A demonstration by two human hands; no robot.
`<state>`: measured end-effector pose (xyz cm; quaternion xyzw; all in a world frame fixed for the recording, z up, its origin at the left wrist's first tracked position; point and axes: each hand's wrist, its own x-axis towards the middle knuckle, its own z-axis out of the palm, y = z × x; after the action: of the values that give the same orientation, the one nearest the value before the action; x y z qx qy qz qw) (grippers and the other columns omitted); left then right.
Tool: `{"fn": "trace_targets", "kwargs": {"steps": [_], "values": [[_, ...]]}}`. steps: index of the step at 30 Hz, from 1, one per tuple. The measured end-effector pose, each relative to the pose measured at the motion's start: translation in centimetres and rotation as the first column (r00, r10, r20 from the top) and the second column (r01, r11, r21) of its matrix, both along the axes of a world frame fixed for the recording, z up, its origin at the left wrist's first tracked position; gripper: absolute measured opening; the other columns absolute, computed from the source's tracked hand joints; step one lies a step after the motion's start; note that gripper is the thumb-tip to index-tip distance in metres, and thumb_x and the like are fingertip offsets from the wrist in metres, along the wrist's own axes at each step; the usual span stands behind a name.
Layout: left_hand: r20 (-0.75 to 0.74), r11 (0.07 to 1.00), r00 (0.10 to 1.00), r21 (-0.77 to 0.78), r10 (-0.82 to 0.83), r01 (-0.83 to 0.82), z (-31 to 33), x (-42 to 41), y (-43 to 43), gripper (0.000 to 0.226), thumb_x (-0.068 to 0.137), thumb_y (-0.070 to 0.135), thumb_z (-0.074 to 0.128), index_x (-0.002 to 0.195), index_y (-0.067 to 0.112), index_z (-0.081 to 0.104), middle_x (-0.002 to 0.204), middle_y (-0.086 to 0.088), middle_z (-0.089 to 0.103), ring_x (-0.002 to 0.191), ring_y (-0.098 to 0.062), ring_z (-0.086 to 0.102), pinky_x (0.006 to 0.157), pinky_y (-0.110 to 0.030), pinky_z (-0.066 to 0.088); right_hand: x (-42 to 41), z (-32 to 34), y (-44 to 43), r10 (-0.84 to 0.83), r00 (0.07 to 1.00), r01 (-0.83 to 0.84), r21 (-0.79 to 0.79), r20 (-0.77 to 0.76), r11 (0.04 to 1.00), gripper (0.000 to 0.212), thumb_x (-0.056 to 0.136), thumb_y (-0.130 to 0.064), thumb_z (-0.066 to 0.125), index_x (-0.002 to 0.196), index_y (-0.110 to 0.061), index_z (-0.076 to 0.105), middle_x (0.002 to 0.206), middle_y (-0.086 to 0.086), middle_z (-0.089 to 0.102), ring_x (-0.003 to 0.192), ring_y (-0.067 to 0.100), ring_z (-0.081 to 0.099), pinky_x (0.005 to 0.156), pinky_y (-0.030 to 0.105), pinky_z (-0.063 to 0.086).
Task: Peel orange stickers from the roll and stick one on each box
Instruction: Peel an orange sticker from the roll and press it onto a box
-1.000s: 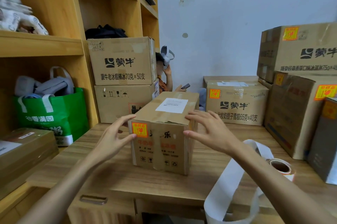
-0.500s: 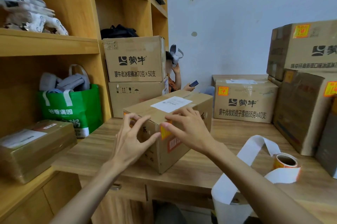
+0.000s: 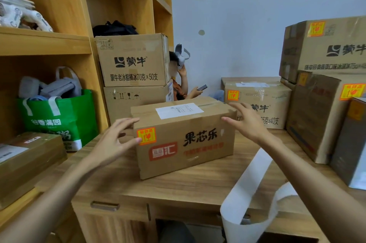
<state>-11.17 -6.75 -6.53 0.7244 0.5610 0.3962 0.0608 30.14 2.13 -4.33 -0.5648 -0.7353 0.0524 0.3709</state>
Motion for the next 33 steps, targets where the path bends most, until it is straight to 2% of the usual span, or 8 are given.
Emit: {"fn": "trace_targets", "kwargs": {"steps": [4,8,11,14,19,23,28,33], "values": [[-0.053,0.998,0.999,-0.065,-0.014,0.01,0.8,0.3,2.8,0.057,0.094,0.032,0.068,0.145,0.046,0.046,0.154,0.003,0.042,0.136,-0.017,0.046,0.112,-0.046,0.043,1.7,-0.3,0.8,-0.013,0.995,0.019,-0.06,0.098,0.998,0.067,0.086,-0.057,0.065,0.145,-0.031,0.046,0.158,0.012,0.033,0.149,0.025,0.023,0.116,0.054,0.028],[-0.055,0.995,0.999,-0.1,0.002,-0.008,1.0,3.2,5.2,0.057,0.096,0.027,0.067,0.148,0.039,0.045,0.153,0.0,0.043,0.136,-0.019,0.046,0.11,-0.045,0.046,3.3,-0.3,1.6,-0.046,0.973,0.037,0.045,0.227,0.998,0.058,0.088,-0.049,0.066,0.137,-0.021,0.053,0.156,0.004,0.038,0.139,0.025,0.042,0.112,0.05,0.034],[-0.057,0.998,0.998,-0.056,0.034,-0.037,1.1,6.1,6.6,0.059,0.092,0.024,0.073,0.146,0.029,0.051,0.151,-0.001,0.048,0.132,-0.02,0.05,0.112,-0.043,0.042,4.8,0.5,2.0,-0.105,0.93,0.072,0.107,0.353,0.992,0.043,0.091,-0.042,0.065,0.124,-0.016,0.056,0.136,0.003,0.059,0.123,0.022,0.054,0.107,0.039,0.032],[0.003,0.998,1.0,-0.049,0.026,-0.026,1.2,8.7,8.2,0.058,0.09,0.019,0.075,0.143,0.026,0.054,0.149,-0.002,0.051,0.128,-0.02,0.052,0.11,-0.042,0.043,6.8,1.0,2.4,-0.194,0.853,0.132,0.159,0.485,0.978,0.038,0.093,-0.051,0.058,0.117,-0.022,0.052,0.121,0.0,0.065,0.113,0.022,0.058,0.105,0.039,0.032],[0.039,0.997,0.999,-0.073,-0.034,0.037,1.0,11.7,10.9,0.057,0.091,0.021,0.075,0.143,0.03,0.053,0.149,0.002,0.051,0.132,-0.018,0.049,0.109,-0.042,0.045,9.2,1.5,2.8,-0.282,0.692,0.173,0.226,0.665,0.959,0.06,0.087,-0.074,0.045,0.13,-0.032,0.05,0.128,-0.004,0.059,0.119,0.022,0.053,0.103,0.04,0.038],[0.045,0.99,0.994,-0.097,-0.102,0.106,1.4,14.5,12.4,0.055,0.092,0.022,0.073,0.143,0.03,0.052,0.148,0.004,0.05,0.131,-0.016,0.047,0.108,-0.041,0.046,11.2,1.9,3.1,-0.316,0.686,0.21,0.238,0.655,0.948,0.055,0.088,-0.067,0.05,0.122,-0.025,0.059,0.123,-0.001,0.059,0.118,0.021,0.051,0.103,0.037,0.038],[0.049,0.982,0.986,-0.095,-0.159,0.163,1.4,18.2,14.3,0.055,0.092,0.022,0.073,0.143,0.028,0.052,0.147,0.003,0.05,0.129,-0.013,0.049,0.108,-0.038,0.046,14.2,2.4,2.9,-0.29,0.778,0.247,0.152,0.557,0.957,0.043,0.088,-0.051,0.065,0.113,-0.016,0.061,0.118,0.003,0.059,0.111,0.021,0.052,0.094,0.033,0.043],[0.061,0.977,0.978,-0.061,-0.201,0.205,1.0,22.2,15.6,0.056,0.092,0.021,0.073,0.144,0.027,0.052,0.145,0.009,0.048,0.131,-0.011,0.047,0.111,-0.038,0.043,16.9,1.6,2.3,-0.298,0.829,0.287,0.096,0.473,0.953,0.046,0.091,-0.039,0.065,0.13,-0.016,0.054,0.136,0.004,0.052,0.126,0.021,0.046,0.099,0.035,0.046]]}}
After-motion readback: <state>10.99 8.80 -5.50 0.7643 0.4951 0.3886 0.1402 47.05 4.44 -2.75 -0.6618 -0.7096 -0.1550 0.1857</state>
